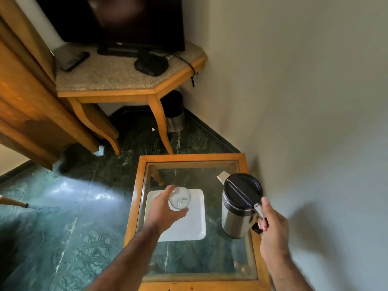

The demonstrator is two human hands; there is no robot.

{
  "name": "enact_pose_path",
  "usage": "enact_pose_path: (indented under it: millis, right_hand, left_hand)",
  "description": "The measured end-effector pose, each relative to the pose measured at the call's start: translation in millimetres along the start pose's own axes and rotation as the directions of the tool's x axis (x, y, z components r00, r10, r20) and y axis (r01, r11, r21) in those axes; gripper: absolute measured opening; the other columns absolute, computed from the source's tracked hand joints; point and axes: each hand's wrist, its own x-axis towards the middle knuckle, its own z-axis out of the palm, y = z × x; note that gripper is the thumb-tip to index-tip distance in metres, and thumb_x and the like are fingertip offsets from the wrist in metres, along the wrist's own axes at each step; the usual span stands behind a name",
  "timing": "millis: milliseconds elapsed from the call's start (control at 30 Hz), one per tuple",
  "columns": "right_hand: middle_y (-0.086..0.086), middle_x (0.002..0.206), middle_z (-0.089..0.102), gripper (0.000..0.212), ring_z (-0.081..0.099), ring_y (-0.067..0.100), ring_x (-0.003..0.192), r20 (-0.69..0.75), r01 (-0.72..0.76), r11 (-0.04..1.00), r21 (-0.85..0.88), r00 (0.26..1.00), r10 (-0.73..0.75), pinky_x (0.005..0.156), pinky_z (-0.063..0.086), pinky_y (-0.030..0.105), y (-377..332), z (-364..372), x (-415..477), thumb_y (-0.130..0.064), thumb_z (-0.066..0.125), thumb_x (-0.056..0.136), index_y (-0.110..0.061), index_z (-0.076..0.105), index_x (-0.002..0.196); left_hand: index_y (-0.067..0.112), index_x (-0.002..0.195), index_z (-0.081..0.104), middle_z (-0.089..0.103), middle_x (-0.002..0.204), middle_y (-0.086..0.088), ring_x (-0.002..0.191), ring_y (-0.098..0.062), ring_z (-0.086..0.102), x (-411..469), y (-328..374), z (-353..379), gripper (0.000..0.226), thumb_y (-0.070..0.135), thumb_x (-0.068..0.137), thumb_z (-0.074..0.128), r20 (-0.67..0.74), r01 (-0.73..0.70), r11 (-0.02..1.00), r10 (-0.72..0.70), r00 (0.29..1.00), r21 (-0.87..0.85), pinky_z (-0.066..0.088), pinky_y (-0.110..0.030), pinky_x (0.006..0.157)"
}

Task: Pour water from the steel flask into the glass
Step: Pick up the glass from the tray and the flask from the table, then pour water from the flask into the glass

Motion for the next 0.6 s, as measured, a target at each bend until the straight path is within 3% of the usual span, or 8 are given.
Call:
enact_pose_path:
  millis: [133,200,300,400,600]
  right_hand:
    - [0.006,0.052,0.027,0.086,0.025,0.02,0.051,0.014,0.081,0.996,0.032,0.997,-0.081,0.057,0.023,0.036,-69,15,-4,-0.064,0.074,0.075,0.007,0.027,0.061]
    - [0.003,0.051,0.026,0.077,0.024,0.018,0.049,0.026,0.115,0.993,0.027,0.993,-0.115,0.051,0.023,0.03,-102,22,-7,-0.063,0.075,0.074,-0.005,0.027,0.056]
    - [-0.002,0.049,0.026,0.065,0.022,0.016,0.048,0.064,0.176,0.984,0.014,0.982,-0.177,0.047,0.021,0.026,-153,32,-16,-0.061,0.076,0.074,-0.021,0.031,0.05]
    - [-0.005,0.049,0.025,0.067,0.021,0.018,0.049,0.113,0.23,0.973,0.013,0.967,-0.23,0.05,0.02,0.027,-196,42,-23,-0.058,0.077,0.077,-0.021,0.031,0.047]
    - [-0.01,0.047,0.027,0.067,0.024,0.015,0.046,0.188,0.379,0.925,-0.034,0.911,-0.366,0.049,0.024,0.024,-273,62,-39,-0.061,0.076,0.08,-0.02,0.036,0.045]
  left_hand:
    - [0.034,0.119,0.061,0.064,0.115,0.016,0.104,-0.013,0.061,-16,42,-38,0.069,0.043,0.058,0.094,-0.039,-0.063,0.998,0.063,0.997,0.002,0.057,-0.025,0.085]
    - [0.034,0.122,0.059,0.062,0.117,0.017,0.106,-0.013,0.061,-23,62,-55,0.074,0.044,0.058,0.093,-0.05,-0.076,0.997,0.075,0.996,-0.028,0.058,-0.026,0.088]
    - [0.045,0.118,0.055,0.059,0.115,0.025,0.107,-0.011,0.063,-38,97,-89,0.071,0.047,0.056,0.089,-0.087,-0.108,0.986,0.097,0.991,-0.124,0.055,-0.015,0.081]
    - [0.05,0.111,0.054,0.061,0.115,0.021,0.107,-0.013,0.064,-47,129,-114,0.064,0.043,0.057,0.087,-0.122,-0.137,0.969,0.114,0.986,-0.205,0.054,-0.015,0.081]
    - [0.028,0.133,0.054,0.058,0.124,0.008,0.116,-0.021,0.059,-67,187,-161,0.073,0.022,0.07,0.09,-0.148,-0.171,0.947,0.135,0.98,-0.272,0.056,-0.027,0.091]
